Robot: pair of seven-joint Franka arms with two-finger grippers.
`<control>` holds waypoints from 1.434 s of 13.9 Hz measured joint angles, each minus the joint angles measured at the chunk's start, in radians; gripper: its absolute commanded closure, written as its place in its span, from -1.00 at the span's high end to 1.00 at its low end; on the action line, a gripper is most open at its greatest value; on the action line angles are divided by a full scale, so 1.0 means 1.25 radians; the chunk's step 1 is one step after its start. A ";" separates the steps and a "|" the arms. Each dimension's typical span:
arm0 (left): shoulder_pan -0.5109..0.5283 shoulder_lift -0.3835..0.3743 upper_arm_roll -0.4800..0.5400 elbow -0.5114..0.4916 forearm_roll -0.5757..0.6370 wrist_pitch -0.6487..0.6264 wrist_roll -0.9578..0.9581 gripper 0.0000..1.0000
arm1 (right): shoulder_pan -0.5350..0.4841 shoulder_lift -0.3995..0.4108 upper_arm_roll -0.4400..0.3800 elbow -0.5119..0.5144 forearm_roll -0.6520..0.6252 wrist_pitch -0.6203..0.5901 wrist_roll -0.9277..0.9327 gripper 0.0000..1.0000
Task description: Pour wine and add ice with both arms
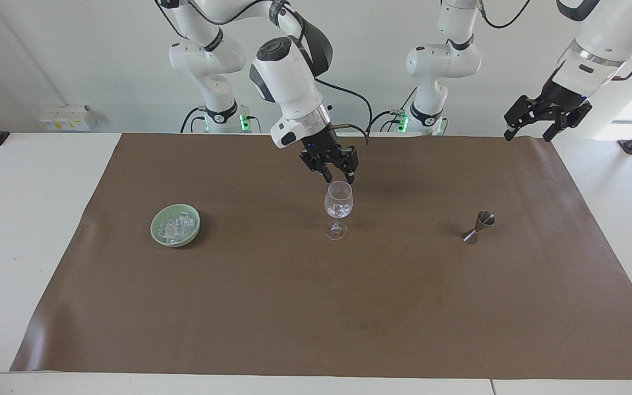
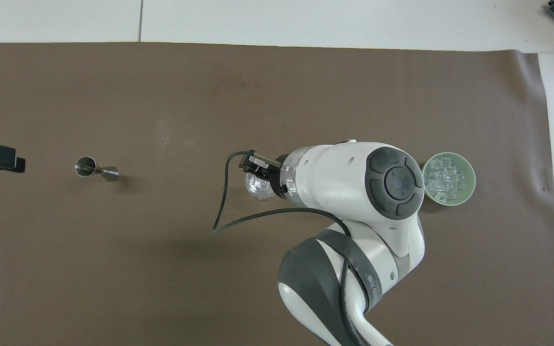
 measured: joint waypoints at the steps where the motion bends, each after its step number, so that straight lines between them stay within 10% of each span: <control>1: 0.000 0.000 0.000 0.000 0.000 0.000 0.000 1.00 | 0.000 -0.003 -0.003 0.005 -0.024 -0.002 0.000 1.00; 20: 0.000 0.000 0.000 0.000 0.000 0.000 0.000 1.00 | -0.008 -0.154 -0.450 0.128 -0.146 -0.488 -0.570 1.00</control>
